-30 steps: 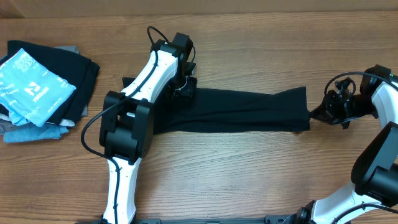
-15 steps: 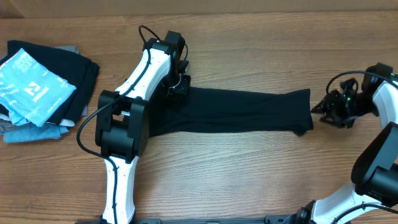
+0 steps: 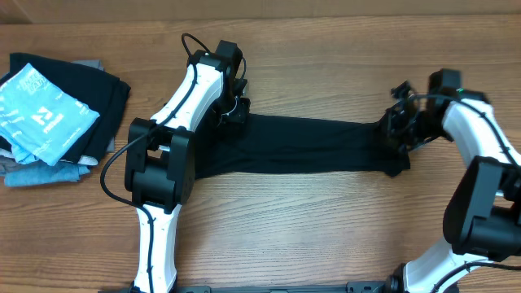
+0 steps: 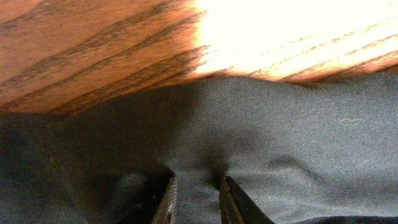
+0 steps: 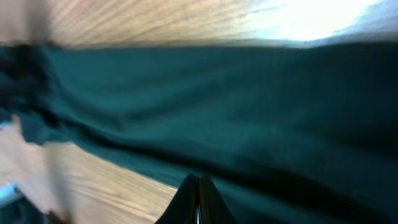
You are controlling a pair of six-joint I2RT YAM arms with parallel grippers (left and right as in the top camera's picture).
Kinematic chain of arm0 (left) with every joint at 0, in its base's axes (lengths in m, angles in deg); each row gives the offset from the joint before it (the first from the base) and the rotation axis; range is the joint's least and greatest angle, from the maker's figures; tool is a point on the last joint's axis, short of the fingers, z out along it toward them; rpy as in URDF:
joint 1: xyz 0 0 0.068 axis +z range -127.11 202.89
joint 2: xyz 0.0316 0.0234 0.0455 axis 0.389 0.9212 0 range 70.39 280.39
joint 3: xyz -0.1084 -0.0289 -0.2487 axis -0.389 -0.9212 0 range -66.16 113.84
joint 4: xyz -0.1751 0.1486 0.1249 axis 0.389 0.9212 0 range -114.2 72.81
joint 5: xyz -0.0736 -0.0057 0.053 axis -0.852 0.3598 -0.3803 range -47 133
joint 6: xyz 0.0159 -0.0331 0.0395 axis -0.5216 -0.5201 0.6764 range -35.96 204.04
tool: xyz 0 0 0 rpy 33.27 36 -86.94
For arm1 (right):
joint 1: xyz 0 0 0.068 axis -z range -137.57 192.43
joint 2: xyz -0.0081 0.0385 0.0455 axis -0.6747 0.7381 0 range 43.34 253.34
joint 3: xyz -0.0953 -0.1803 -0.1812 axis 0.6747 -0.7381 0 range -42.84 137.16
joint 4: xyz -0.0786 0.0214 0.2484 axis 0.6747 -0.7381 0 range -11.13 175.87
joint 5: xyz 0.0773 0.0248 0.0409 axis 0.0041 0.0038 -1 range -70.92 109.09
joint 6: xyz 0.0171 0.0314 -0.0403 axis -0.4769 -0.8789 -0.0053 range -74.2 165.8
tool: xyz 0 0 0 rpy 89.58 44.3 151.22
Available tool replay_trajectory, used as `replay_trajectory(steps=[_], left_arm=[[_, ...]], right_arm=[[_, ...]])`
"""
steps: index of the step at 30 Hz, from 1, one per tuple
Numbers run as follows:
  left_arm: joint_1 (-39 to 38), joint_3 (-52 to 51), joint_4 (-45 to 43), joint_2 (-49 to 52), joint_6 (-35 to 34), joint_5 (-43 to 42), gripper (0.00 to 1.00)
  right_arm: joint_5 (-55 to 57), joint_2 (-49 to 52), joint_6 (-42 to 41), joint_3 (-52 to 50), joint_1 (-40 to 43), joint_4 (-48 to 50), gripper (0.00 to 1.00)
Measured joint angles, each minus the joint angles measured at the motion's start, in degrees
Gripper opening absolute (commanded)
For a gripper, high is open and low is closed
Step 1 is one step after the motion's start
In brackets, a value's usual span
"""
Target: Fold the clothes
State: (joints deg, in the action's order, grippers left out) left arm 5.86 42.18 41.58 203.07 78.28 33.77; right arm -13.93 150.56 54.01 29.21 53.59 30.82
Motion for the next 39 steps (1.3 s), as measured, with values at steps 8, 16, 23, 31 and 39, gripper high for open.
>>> replay_trajectory(steps=[8,16,23,31,39], left_arm=[[0.0,0.0,0.0,0.0,0.0,0.0,0.27],[0.0,0.0,0.0,0.0,0.0,-0.1,0.27],[0.0,0.0,0.0,0.0,0.0,-0.1,0.18],[0.0,4.1,0.9,0.6,0.2,0.0,0.14],[-0.7,16.5,-4.9,1.0,0.1,-11.6,0.04]], right_arm=[[7.1,0.0,-2.0,-10.8,1.9,8.7,0.04],[6.9,0.0,-3.9,-11.9,4.1,9.5,0.04],[8.2,-1.3,-10.7,-13.6,4.1,9.8,0.04],[9.8,-0.5,-14.6,-7.1,4.0,-3.6,0.04],[4.3,-0.4,-13.1,3.3,0.4,-0.2,0.04]])
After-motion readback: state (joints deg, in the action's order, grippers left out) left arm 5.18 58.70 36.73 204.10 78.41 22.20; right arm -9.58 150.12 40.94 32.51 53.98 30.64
